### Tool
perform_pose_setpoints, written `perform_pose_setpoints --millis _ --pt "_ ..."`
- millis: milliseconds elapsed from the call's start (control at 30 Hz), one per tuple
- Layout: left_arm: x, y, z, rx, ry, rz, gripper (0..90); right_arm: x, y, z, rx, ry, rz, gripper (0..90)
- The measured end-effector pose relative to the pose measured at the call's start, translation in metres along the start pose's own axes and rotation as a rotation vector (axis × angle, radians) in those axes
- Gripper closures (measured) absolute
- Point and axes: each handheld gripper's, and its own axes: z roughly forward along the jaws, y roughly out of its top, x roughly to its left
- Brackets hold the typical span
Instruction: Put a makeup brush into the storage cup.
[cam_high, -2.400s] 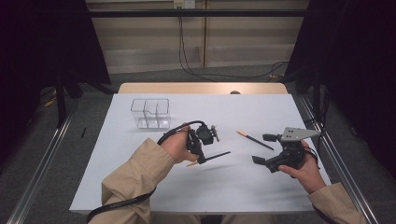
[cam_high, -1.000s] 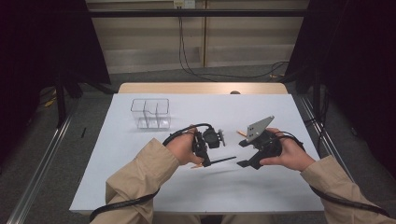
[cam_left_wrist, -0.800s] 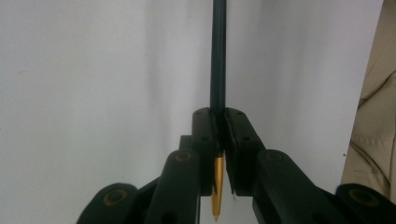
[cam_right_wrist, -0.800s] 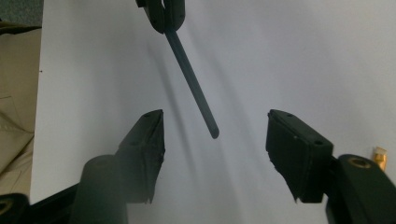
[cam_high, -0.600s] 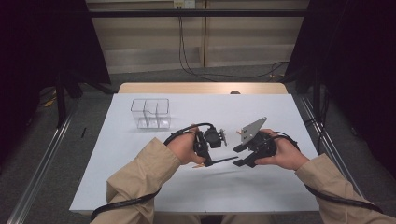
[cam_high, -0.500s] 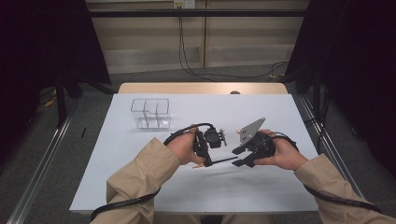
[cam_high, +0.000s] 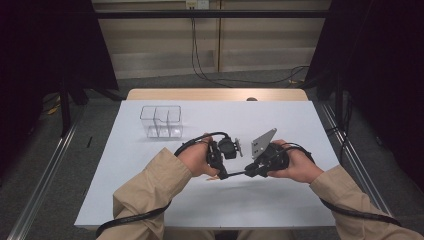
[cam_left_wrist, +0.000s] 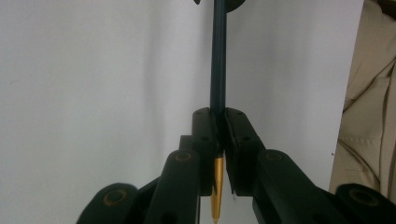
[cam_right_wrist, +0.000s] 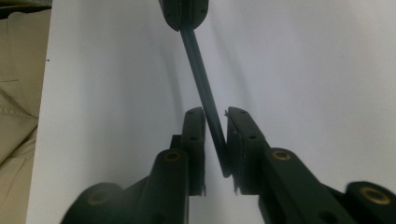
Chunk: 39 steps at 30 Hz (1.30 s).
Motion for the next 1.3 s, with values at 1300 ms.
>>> perform_pose_setpoints --millis 1300 --pt "0.004 0.004 -0.015 -0.092 -0.049 -0.001 83.2 0.005 -0.003 0.009 0.011 0.032 -0.028 84.0"
